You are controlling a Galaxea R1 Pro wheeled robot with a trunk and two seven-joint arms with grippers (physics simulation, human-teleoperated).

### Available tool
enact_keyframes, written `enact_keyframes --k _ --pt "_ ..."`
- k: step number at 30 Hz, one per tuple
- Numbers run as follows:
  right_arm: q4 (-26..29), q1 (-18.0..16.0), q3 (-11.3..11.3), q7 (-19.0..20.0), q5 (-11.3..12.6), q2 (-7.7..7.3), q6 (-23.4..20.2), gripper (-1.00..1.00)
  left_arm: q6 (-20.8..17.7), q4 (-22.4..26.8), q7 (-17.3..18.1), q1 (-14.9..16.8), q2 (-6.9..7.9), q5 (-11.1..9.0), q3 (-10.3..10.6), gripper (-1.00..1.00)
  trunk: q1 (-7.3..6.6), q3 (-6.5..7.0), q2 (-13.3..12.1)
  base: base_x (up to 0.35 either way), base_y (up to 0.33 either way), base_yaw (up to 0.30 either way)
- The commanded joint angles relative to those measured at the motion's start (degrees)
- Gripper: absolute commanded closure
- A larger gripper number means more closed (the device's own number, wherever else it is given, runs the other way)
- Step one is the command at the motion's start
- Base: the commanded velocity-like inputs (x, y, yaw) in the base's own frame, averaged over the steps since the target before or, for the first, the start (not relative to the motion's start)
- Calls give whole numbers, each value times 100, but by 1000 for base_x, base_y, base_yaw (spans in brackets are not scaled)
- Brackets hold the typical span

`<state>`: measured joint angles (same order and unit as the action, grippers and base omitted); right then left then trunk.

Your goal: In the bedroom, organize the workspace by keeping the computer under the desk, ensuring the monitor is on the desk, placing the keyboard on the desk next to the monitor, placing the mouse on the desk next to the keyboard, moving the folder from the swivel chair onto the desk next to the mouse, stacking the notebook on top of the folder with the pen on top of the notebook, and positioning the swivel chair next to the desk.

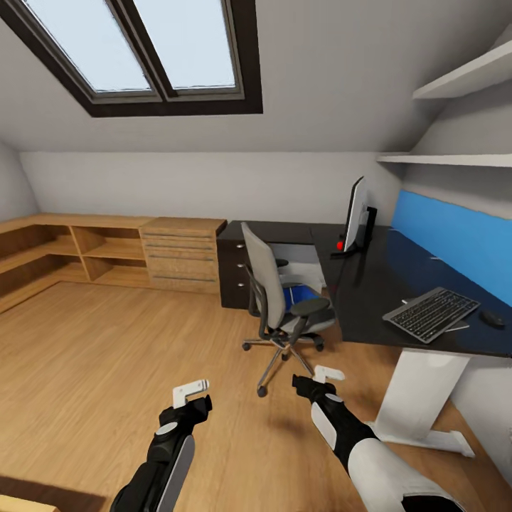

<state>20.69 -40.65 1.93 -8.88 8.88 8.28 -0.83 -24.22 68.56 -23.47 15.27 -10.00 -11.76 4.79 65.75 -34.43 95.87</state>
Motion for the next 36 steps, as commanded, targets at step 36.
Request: enact_keyframes --k 36 --pt "-2 45 18 2 -94 -31 526 -100 20 30 -60 -4 0 -50 4 -100 791 -687 1449 9 184 -118"
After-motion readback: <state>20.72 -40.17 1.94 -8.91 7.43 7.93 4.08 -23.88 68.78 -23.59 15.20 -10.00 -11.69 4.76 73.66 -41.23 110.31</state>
